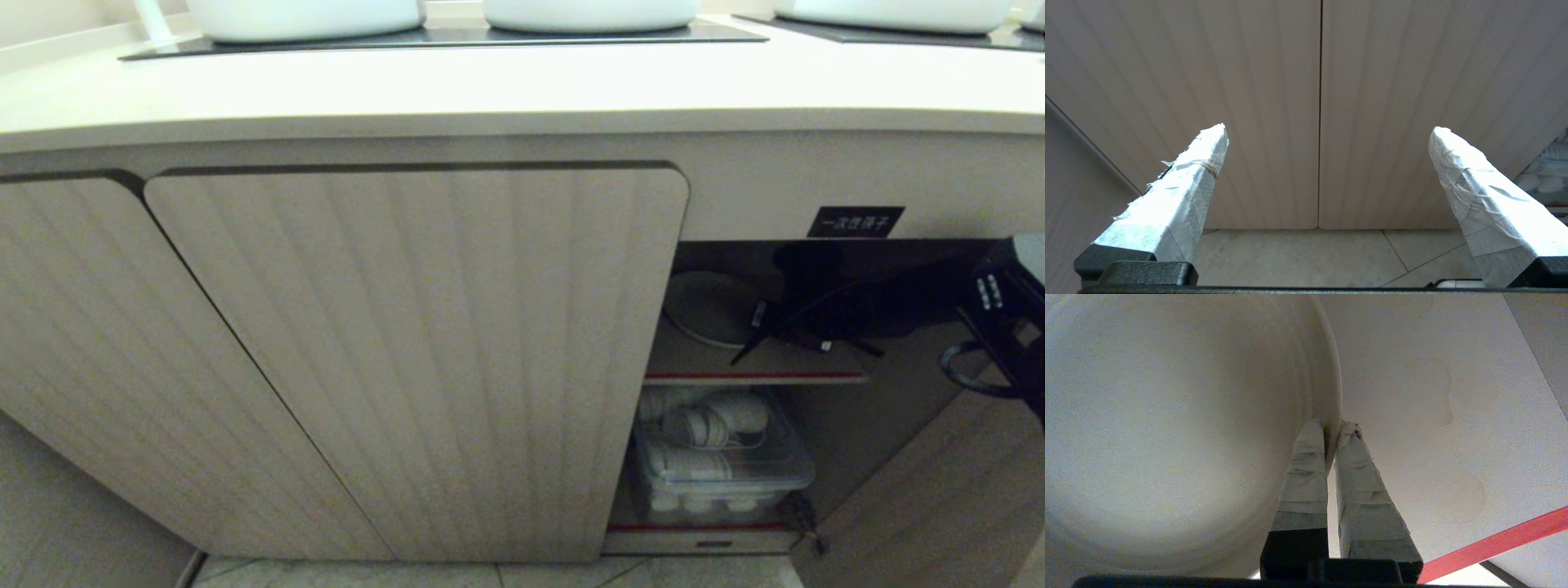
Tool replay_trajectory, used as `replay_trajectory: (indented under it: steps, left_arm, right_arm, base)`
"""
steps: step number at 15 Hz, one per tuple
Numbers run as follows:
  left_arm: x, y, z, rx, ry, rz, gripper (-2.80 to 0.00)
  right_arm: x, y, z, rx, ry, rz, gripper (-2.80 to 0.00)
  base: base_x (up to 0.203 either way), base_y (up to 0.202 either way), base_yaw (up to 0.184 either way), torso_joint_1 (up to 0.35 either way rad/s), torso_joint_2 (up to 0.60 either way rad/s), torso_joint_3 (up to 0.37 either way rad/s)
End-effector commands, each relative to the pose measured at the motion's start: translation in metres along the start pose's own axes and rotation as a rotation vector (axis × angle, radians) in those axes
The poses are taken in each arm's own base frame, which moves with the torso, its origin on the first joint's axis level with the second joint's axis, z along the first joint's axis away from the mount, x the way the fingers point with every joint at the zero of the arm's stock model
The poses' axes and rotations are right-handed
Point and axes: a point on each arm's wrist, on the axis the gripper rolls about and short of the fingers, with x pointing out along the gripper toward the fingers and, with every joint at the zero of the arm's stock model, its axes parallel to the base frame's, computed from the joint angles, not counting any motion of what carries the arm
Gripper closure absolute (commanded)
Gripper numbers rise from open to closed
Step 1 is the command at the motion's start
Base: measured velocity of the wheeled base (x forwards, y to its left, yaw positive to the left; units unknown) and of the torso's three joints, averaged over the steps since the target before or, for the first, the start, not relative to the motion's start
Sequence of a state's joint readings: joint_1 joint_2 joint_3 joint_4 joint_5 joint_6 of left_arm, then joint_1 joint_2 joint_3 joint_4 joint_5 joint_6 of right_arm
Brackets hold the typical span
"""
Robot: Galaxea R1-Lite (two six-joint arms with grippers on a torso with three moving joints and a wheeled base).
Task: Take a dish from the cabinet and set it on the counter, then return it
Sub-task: Take the plate from the cabinet
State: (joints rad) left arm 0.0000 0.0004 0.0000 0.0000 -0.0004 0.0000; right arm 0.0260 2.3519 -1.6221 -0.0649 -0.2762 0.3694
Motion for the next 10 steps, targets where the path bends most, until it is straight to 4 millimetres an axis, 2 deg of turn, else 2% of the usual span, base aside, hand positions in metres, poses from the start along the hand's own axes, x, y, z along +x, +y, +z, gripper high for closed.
replay_trajectory:
  steps: [1,10]
  left_arm:
    - [0.0,0.0,0.0,0.0,0.0,0.0,-2.8]
    - [0.0,0.0,0.0,0.0,0.0,-0.001,-2.8]
  right_arm:
    - [0.0,0.001,-0.001,-0.001,0.002,0.0,0.0]
    - [-0.015,0.017,-0.009,0.013,0.003,0.01,0.0]
  base:
    - [0.0,0.0,0.0,0.0,0.0,0.0]
    - [0.0,0.0,0.0,0.0,0.0,0.0]
